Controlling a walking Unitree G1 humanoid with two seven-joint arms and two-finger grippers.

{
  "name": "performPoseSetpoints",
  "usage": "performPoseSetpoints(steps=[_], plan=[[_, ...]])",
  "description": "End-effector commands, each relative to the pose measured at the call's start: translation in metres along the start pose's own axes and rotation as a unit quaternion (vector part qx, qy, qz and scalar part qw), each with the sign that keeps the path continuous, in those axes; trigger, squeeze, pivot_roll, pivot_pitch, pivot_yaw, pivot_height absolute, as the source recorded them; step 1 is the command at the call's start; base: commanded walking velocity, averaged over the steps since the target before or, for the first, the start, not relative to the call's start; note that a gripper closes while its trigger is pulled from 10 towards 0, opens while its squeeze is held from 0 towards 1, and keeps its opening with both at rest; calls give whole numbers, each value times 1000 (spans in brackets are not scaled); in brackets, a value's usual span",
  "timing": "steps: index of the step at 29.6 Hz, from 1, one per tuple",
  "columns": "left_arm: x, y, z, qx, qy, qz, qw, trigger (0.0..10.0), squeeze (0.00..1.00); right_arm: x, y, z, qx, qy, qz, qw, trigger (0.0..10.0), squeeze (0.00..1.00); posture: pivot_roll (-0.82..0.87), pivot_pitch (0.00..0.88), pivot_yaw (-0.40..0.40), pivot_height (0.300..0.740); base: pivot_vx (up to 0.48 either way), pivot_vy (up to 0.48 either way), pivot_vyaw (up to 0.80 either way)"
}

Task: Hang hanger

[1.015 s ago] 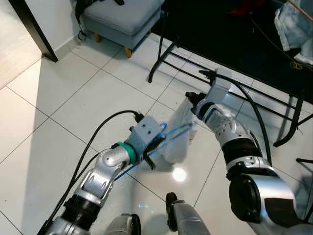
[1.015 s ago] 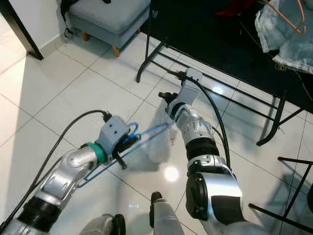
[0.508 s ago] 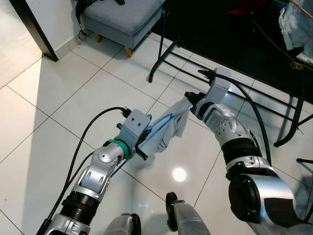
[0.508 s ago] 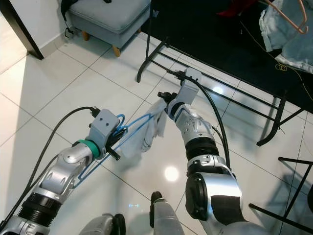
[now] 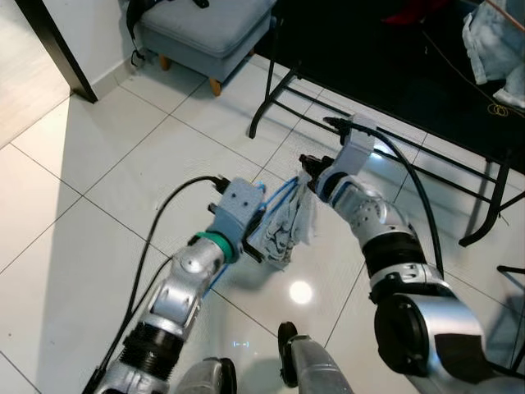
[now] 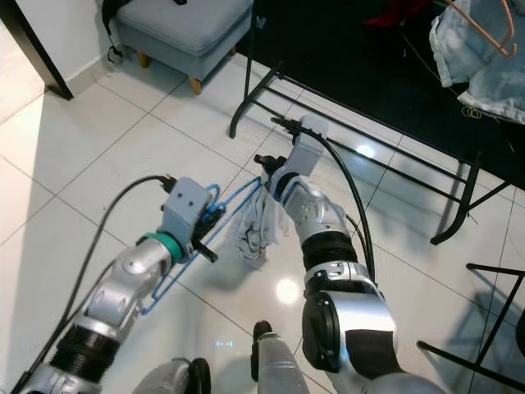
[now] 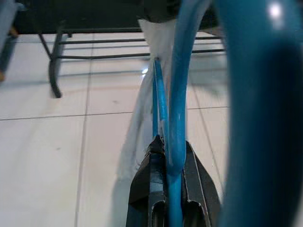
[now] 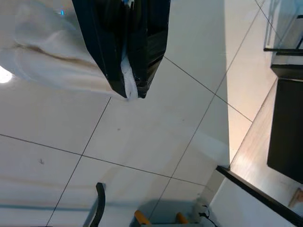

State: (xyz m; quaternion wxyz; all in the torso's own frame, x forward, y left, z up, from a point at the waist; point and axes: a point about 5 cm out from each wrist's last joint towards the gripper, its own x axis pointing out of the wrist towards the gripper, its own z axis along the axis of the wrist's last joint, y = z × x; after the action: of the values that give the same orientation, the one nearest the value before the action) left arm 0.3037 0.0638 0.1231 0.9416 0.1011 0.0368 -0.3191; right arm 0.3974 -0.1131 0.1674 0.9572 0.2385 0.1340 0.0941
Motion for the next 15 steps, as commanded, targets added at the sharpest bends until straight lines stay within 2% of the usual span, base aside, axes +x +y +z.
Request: performPoseSetpoints(steps=[1,2,6,15], plan=[[-2,-12,4,-4,-23,-33,999,10000,0,1,0,-1,17,0,-5,1000,10000,0,-94,213,16,737,0,0,0],[-5,-18,7,-7,-33,-52,998,10000,0,2,-1,3,20,-7,-11,1000,10000,0,-94,209,9,737,0,0,0],[-9,-20,7,-5,-34,-58,998,10000,0,2,-3,10,6,-18,-13,1000,10000,0,-90,210,7,737,0,0,0],[-22,-15,3,0,-26,-70,997,10000,0,-1,-5,16,-23,-19,2,1000,10000,0,-96,218,7,737,0,0,0]])
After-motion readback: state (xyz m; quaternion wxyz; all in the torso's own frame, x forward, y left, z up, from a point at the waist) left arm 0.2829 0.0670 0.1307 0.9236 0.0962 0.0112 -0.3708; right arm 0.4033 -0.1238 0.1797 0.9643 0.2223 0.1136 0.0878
